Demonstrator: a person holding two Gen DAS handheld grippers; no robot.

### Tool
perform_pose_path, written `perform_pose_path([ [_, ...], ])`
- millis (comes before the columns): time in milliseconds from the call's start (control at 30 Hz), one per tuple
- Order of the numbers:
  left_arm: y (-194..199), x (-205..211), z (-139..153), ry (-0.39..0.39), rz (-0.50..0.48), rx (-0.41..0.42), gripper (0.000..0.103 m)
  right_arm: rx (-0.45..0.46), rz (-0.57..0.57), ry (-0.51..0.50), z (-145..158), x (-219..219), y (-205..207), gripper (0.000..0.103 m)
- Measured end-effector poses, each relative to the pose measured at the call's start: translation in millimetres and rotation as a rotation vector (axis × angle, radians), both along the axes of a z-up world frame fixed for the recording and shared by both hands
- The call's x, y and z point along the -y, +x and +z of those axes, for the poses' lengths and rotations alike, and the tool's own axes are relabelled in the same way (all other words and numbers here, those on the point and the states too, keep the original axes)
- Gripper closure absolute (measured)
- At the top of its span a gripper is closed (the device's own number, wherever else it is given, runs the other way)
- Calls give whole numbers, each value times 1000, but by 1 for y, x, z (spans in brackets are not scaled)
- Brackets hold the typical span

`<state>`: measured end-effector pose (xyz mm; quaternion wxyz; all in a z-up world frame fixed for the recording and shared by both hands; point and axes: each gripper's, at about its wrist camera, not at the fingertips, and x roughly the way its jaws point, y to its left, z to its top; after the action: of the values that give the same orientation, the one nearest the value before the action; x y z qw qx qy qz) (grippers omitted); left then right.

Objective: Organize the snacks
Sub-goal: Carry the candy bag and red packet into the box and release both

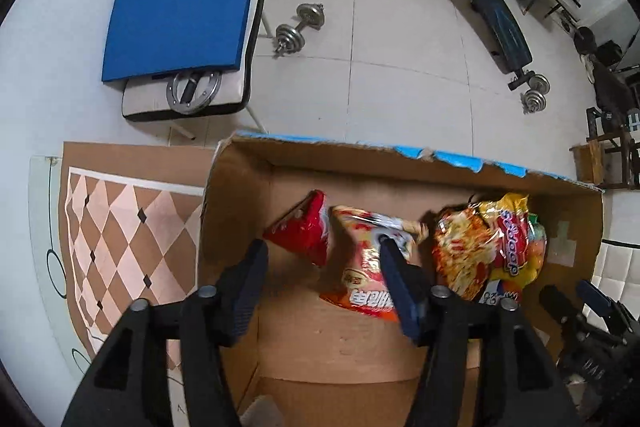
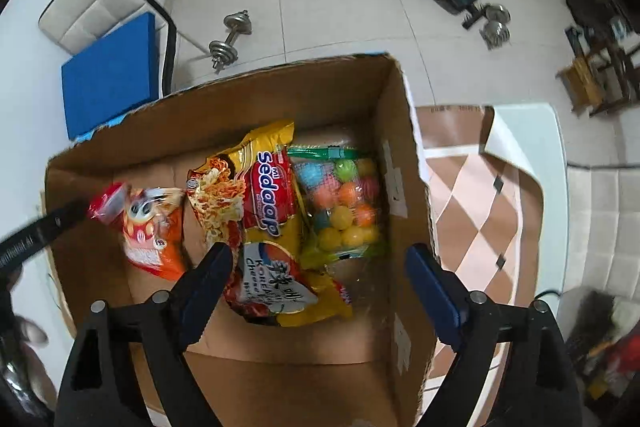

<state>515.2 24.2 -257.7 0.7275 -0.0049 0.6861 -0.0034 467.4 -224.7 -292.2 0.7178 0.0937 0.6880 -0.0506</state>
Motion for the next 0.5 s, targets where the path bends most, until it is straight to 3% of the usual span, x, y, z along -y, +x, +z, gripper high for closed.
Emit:
perform_pose_path([
  [33, -1, 3, 1, -2, -7, 12, 25, 3, 14, -7, 1, -2, 0, 12],
  [100, -5, 6, 3, -1, -9, 26, 17, 0, 33, 4, -1, -4, -3, 11],
  [267, -21, 12, 7, -16, -12, 46, 15, 18, 70, 13, -1, -7, -15, 10],
  [500, -73, 12, 29, -24, -23, 98, 15, 53, 77, 92, 13, -14, -50, 10],
])
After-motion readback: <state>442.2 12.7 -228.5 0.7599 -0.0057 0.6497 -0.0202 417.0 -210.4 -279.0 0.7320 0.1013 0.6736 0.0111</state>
